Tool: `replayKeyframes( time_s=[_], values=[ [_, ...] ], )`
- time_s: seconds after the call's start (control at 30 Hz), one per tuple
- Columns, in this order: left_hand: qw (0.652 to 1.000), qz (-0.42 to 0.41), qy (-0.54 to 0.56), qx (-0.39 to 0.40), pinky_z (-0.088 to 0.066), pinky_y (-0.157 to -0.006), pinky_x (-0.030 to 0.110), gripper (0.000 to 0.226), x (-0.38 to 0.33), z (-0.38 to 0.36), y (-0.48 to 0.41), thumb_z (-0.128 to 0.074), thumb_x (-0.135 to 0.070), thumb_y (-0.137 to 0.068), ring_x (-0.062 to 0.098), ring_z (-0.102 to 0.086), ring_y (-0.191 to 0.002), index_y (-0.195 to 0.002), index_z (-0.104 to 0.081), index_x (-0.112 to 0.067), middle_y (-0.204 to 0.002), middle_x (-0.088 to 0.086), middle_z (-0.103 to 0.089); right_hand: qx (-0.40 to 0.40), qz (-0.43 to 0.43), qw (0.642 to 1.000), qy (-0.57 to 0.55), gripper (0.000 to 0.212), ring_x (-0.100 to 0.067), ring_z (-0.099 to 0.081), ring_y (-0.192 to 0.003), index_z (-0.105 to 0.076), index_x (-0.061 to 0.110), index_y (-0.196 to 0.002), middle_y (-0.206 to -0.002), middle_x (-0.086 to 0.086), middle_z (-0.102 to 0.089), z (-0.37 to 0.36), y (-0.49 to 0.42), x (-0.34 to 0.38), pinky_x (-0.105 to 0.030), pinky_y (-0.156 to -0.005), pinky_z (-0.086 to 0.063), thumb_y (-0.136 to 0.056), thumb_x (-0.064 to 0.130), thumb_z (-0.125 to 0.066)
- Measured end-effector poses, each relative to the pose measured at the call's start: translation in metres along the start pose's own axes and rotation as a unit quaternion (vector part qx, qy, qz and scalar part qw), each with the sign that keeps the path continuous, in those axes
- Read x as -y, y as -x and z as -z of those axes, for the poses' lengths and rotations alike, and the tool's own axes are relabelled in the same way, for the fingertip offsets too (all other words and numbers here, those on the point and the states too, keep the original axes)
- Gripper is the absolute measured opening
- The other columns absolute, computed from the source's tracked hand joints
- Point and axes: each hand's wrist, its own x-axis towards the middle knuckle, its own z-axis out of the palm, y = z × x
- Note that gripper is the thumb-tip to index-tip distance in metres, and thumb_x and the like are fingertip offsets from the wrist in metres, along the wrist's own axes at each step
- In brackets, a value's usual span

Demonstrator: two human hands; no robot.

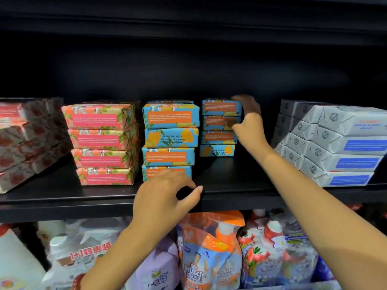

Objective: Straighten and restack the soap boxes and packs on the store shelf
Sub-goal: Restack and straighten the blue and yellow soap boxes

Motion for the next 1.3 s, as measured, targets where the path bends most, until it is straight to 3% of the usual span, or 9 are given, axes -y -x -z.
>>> replayKeyframes(
  time_s=[0.13,0.23,0.37,0.53,0.7,0.83,0.93,1.1,1.3],
  values=[
    [1.0,0.007,0.016,0.005,-0.049,-0.06,0.03,0.03,0.0,0.003,0.0,-0.052,-0.052,-0.08,0.004,-0.06,-0.076,-0.073,-0.07,-0.029,-0.074,-0.016,-0.066,-0.041,0.029,0.998,0.04,0.037,-0.014,-0.045,-0.104,-0.057,0.011,-0.099,-0.102,-0.001,-0.05,-0.002,-0.001,0.0,-0.009,-0.074,-0.041,-0.073,-0.014,-0.053],
    [0.999,0.014,0.042,0.025,-0.048,-0.064,0.027,0.036,0.002,0.006,0.001,-0.048,-0.059,-0.078,0.0,-0.059,-0.078,-0.074,-0.07,-0.031,-0.076,-0.018,-0.066,-0.027,0.0,0.999,0.046,0.035,-0.021,-0.048,-0.085,-0.043,0.025,-0.069,-0.082,0.003,-0.048,0.006,0.004,0.004,-0.003,-0.06,-0.035,-0.079,-0.002,-0.061],
    [0.984,0.07,0.165,0.019,-0.048,-0.068,0.018,0.031,0.003,0.012,0.001,-0.061,-0.062,-0.079,-0.002,-0.063,-0.078,-0.072,-0.071,-0.034,-0.076,-0.021,-0.069,-0.082,0.111,0.989,0.053,0.024,-0.014,-0.041,-0.102,-0.059,0.013,-0.097,-0.1,0.009,-0.048,0.028,0.03,0.022,-0.002,-0.082,-0.028,-0.077,0.015,-0.072],
    [0.883,0.173,0.437,0.006,-0.053,-0.062,0.017,0.041,-0.007,0.026,-0.017,-0.065,-0.064,-0.071,0.013,-0.071,-0.071,-0.084,-0.075,-0.026,-0.077,0.002,-0.074,-0.131,0.225,0.965,0.032,0.037,-0.017,-0.045,-0.108,-0.056,0.006,-0.108,-0.109,0.0,-0.052,0.054,0.077,0.048,-0.017,-0.094,-0.034,-0.075,0.01,-0.074],
    [0.792,0.262,0.538,0.118,-0.053,-0.05,0.022,0.07,-0.02,0.039,-0.03,-0.062,-0.077,-0.051,0.017,-0.067,-0.055,-0.081,-0.077,-0.016,-0.069,0.015,-0.071,-0.081,0.347,0.934,0.031,0.04,-0.019,-0.048,-0.107,-0.053,0.01,-0.103,-0.107,-0.001,-0.053,0.058,0.11,0.065,-0.029,-0.096,-0.038,-0.071,0.001,-0.076],
    [0.803,0.202,0.55,0.112,-0.055,-0.064,0.024,0.036,-0.023,0.043,-0.021,-0.075,-0.044,-0.061,0.016,-0.071,-0.073,-0.083,-0.077,-0.016,-0.084,0.007,-0.074,-0.012,0.363,0.929,0.067,0.035,-0.019,-0.043,-0.112,-0.051,0.012,-0.099,-0.114,-0.002,-0.048,0.058,0.12,0.072,-0.027,-0.098,-0.036,-0.073,0.004,-0.073],
    [0.864,0.139,0.483,0.039,-0.054,-0.073,0.021,0.03,-0.021,0.045,-0.014,-0.081,-0.032,-0.069,0.014,-0.071,-0.089,-0.094,-0.075,-0.017,-0.094,0.0,-0.075,0.054,0.259,0.964,0.021,0.038,-0.014,-0.038,-0.125,-0.055,0.016,-0.107,-0.128,0.003,-0.042,0.067,0.123,0.08,-0.027,-0.104,-0.033,-0.074,0.028,-0.071],
    [0.911,0.058,0.407,-0.016,-0.052,-0.082,0.021,0.041,-0.023,0.044,-0.013,-0.082,-0.019,-0.065,0.009,-0.067,-0.098,-0.104,-0.069,-0.02,-0.103,-0.009,-0.072,0.15,0.143,0.978,0.013,0.065,-0.004,-0.039,-0.128,-0.048,0.016,-0.132,-0.134,0.007,-0.045,0.073,0.109,0.091,-0.014,-0.103,-0.032,-0.074,0.026,-0.076],
    [0.916,0.066,0.395,0.005,-0.05,-0.084,0.02,0.069,-0.016,0.038,-0.011,-0.087,-0.033,-0.055,0.005,-0.062,-0.107,-0.118,-0.06,-0.032,-0.116,-0.012,-0.064,0.128,0.191,0.973,0.032,0.037,-0.005,-0.056,-0.103,-0.065,0.011,-0.108,-0.106,0.004,-0.064,0.06,0.111,0.085,-0.017,-0.087,-0.044,-0.074,0.009,-0.077]
  ],
)
